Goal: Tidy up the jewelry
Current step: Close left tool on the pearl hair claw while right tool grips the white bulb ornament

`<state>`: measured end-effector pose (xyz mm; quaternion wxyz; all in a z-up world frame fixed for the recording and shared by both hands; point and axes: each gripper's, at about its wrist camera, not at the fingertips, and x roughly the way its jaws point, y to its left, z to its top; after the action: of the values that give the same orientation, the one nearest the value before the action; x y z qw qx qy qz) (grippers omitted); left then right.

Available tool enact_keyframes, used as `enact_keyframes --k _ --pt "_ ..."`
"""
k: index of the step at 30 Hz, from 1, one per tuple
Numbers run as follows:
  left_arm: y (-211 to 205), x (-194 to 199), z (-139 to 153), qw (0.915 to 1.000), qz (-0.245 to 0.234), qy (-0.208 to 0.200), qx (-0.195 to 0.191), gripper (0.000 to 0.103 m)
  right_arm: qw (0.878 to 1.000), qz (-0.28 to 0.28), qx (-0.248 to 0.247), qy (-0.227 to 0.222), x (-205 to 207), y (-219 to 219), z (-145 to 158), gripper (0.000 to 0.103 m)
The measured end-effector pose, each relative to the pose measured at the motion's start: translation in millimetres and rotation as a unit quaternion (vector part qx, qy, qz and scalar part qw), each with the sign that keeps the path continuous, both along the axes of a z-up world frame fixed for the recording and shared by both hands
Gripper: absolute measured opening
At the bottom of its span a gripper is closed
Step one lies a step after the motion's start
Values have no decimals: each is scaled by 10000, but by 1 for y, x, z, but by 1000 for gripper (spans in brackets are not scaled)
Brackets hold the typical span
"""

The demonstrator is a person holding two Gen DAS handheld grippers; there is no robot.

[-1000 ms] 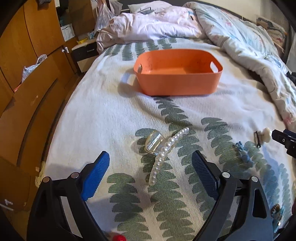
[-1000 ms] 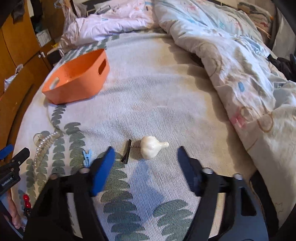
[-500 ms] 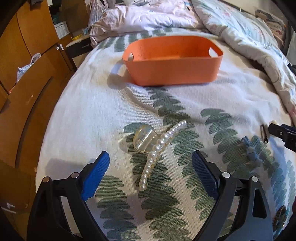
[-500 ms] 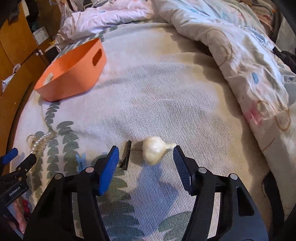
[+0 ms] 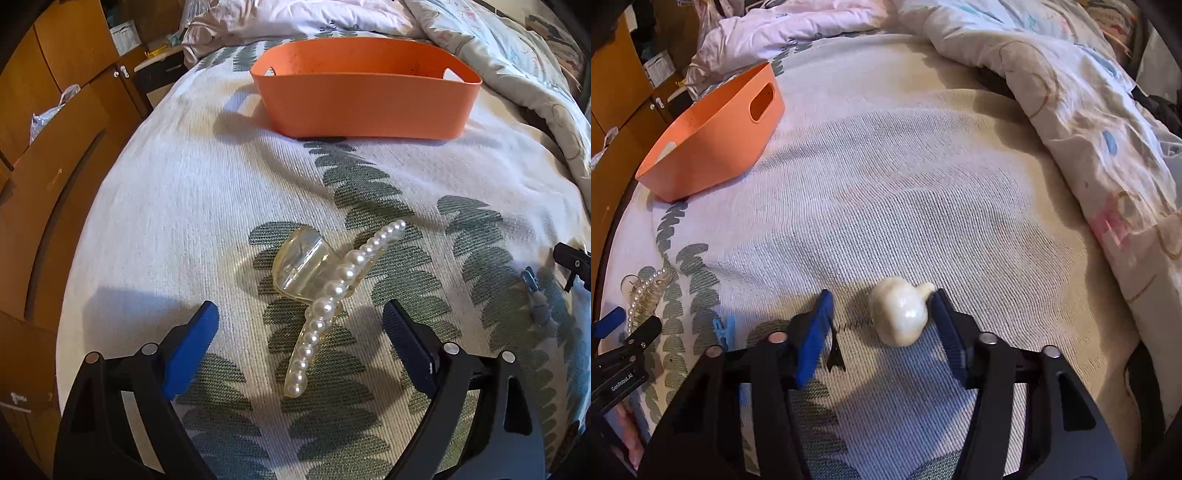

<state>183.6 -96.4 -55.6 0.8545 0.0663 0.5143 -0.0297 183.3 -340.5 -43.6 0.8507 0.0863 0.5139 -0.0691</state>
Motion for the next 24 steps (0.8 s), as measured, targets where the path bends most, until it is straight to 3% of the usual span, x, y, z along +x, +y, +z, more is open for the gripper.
enact_keyframes --k 3,8,12,15,18,19,24 --pt "0 1 -2 10000 -7 1 33 88 10000 10 29 -4 -1 0 0 45" --pt "-1 3 -2 10000 -50 27 38 65 9999 13 107 2 -2 -1 1 44" --pt "-4 0 0 9999 -112 13 73 39 9999 25 156 -19 -3 -1 3 43" --pt "-7 -1 0 9999 -157 19 52 30 9999 25 162 -36 -4 0 6 43" --pt "-5 -1 2 9999 -137 21 -2 27 9998 10 183 -67 -5 -1 8 43" --pt "-4 -1 2 9999 -111 34 -48 21 9998 -7 184 -80 -5 -2 9 43" --pt "2 2 7 9997 -82 50 -206 21 9996 -49 237 -150 -7 -6 15 43"
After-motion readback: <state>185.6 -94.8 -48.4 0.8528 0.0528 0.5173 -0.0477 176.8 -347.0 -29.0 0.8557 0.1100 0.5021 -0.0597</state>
